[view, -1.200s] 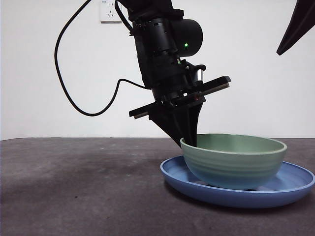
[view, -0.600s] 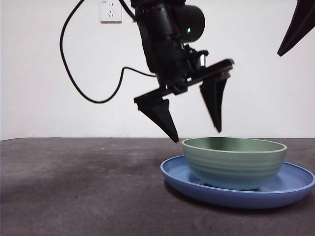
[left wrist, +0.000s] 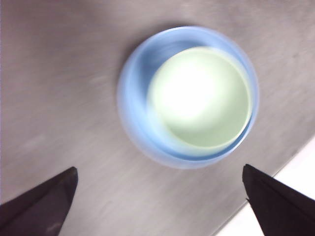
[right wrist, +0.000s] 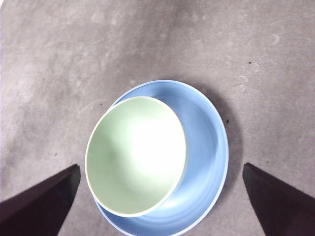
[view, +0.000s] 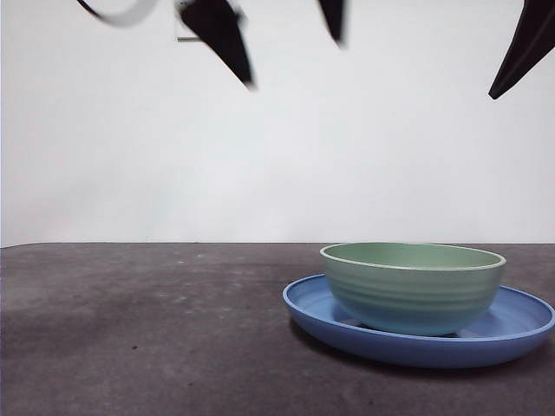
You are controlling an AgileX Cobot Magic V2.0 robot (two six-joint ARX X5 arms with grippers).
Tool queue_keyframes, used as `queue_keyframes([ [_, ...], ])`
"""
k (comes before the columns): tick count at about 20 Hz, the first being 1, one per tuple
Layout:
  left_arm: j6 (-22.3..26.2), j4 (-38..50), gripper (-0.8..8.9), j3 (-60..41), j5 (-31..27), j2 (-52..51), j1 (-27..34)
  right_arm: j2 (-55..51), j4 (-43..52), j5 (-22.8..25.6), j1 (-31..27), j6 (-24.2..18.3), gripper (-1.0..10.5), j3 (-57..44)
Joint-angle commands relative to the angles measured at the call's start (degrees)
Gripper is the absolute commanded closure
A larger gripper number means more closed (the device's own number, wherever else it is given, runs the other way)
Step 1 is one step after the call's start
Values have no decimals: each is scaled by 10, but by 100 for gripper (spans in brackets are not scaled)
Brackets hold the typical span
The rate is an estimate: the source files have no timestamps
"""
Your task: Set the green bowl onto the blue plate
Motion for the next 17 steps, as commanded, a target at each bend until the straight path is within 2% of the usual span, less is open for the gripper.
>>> queue_keyframes([
  [1,9,-17,207,16,-25,-43,-4,4,4,-1,1,-7,345,10],
  [6,33,-17,209,-6,-25,-184,2,4,3,-1,1,-7,345,10],
  [9,42,-15,210,-68,-25,-277,14,4,3,-1,1,-7,345,10],
  [13,37,56,210,-243,-24,-426,26,4,3,-1,1,-7,345,10],
  [17,1,159,210,-441,-24,-567,26,4,3,-1,1,-7,345,10],
])
